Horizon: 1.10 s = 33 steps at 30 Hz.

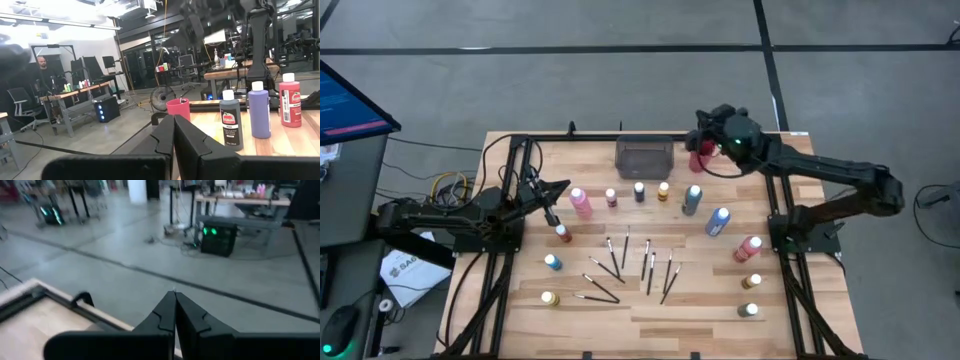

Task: Pick & Place Paint Supplies
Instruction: Put the black paintbrush into the red cup

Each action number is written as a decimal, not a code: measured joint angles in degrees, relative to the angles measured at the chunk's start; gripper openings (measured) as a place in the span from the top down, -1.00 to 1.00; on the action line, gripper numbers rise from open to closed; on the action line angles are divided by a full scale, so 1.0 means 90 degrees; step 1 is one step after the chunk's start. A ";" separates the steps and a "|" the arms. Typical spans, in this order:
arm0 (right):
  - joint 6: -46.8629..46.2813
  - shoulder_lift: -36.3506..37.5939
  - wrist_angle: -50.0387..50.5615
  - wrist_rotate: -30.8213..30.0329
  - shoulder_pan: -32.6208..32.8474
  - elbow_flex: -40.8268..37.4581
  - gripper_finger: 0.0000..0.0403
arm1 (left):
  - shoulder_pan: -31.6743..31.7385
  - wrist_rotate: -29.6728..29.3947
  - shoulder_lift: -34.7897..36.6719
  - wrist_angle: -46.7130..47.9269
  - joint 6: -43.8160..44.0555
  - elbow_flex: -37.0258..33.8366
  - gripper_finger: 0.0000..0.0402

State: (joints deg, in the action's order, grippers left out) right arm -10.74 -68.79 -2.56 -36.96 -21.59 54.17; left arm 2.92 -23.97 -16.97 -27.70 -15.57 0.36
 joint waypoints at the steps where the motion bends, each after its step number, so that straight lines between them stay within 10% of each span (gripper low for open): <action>1: 0.0033 0.0080 -0.0447 0.0185 -0.0137 -0.0307 1.00 | 0.0000 0.0001 0.0000 0.0000 0.0001 0.0000 0.99; 21: 0.0575 -0.0189 -0.2775 0.0575 -0.0858 -0.2140 0.99 | 0.0000 0.0000 -0.0002 -0.0002 0.0000 0.0002 0.99; 33: 0.0582 -0.0139 -0.2715 0.0558 -0.0844 -0.2099 0.44 | 0.0000 0.0000 0.0000 -0.0030 0.0000 0.0001 0.99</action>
State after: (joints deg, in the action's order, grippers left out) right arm -5.49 -70.04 -27.00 -31.94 -29.19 35.28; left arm 2.92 -23.97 -16.97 -27.97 -15.57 0.37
